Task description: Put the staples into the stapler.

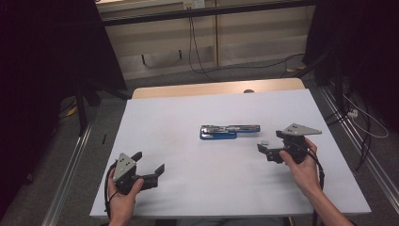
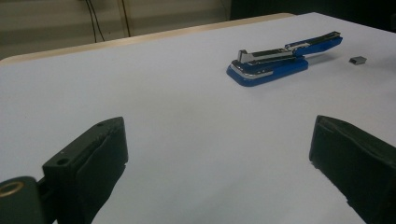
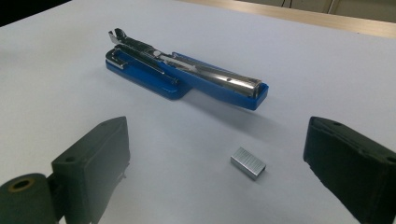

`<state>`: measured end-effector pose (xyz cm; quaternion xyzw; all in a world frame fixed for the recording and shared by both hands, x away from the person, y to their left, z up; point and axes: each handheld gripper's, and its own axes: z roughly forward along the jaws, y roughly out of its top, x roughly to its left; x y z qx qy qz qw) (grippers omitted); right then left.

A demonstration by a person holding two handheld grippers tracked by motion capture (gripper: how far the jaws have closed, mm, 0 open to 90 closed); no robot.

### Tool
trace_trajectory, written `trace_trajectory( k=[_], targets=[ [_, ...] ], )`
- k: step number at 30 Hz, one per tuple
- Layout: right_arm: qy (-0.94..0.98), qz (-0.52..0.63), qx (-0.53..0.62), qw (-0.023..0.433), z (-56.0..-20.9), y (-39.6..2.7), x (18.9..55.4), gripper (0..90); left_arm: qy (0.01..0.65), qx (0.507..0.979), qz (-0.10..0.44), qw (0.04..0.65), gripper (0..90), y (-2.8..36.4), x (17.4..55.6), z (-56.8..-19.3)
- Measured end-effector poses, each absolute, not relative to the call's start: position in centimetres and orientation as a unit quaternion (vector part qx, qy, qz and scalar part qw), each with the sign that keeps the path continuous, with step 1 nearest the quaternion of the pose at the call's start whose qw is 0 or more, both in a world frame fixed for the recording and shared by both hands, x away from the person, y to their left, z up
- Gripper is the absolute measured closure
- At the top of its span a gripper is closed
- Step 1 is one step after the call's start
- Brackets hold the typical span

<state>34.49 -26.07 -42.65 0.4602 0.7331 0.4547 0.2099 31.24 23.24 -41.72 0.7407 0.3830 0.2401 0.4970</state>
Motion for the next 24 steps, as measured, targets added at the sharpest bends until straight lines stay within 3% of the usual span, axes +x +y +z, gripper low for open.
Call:
trace_trajectory(
  k=[10,24],
  targets=[
    [0.755,0.443,0.458,0.157,-41.5,-26.4,36.3,3.3,0.374,0.742,0.240,0.502,4.6,23.2,30.6,-41.6],
    [0.799,0.396,0.432,0.136,-41.2,-25.2,39.7,6.1,0.370,0.749,0.239,0.495,4.6,22.8,30.9,-41.7]
  ],
)
